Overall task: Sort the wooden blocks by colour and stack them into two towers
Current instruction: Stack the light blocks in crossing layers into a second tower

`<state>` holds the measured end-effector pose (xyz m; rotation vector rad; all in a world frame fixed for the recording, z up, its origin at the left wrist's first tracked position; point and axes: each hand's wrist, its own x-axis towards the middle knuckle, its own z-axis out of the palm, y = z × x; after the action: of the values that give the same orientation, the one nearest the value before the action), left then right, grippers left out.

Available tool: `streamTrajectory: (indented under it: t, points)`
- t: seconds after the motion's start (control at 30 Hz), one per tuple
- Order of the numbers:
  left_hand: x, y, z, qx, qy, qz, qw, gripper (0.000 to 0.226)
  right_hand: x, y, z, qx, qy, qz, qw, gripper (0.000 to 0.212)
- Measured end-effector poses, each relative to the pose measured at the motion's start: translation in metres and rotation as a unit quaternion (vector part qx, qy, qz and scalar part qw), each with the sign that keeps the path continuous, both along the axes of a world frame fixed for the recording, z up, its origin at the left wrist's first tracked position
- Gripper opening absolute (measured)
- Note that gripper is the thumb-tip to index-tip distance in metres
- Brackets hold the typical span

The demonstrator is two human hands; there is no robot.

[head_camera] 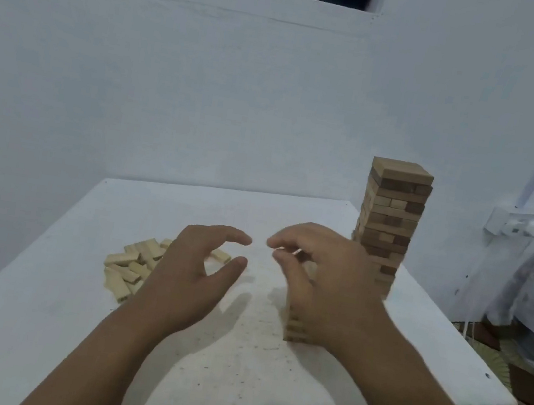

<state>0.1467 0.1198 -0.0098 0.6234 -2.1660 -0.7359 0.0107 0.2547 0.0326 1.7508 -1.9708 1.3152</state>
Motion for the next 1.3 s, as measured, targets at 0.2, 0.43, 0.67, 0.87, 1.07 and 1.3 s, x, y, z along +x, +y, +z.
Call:
streamTrajectory:
  t: [0.2,0.43,0.67,0.87,1.07,1.3]
  points:
    - [0.041,-0.049,-0.021,-0.008,-0.253,0.15,0.956,0.029,0.04,-0.09,-0.032,0.136,-0.073,0.021,0.988,0.027]
    - [0.047,-0.052,-0.029,-0.032,-0.277,0.134,0.951,0.028,0.033,-0.139,-0.074,0.314,0.063,-0.036,0.947,0.039]
    - [0.043,-0.051,-0.033,-0.028,-0.243,0.128,0.961,0.018,0.036,-0.12,-0.068,0.288,0.045,-0.126,0.948,0.014]
    - [0.047,-0.041,-0.039,-0.058,-0.235,0.128,0.962,0.007,0.041,-0.097,-0.069,0.266,0.009,-0.074,0.961,0.029]
    - [0.053,-0.031,-0.041,-0.099,-0.235,0.138,0.957,0.014,0.03,-0.117,-0.08,0.32,0.106,-0.014,0.941,0.06]
    - [0.06,-0.029,-0.042,-0.084,-0.217,0.116,0.966,0.026,0.038,-0.086,-0.091,0.287,0.091,-0.054,0.952,0.035]
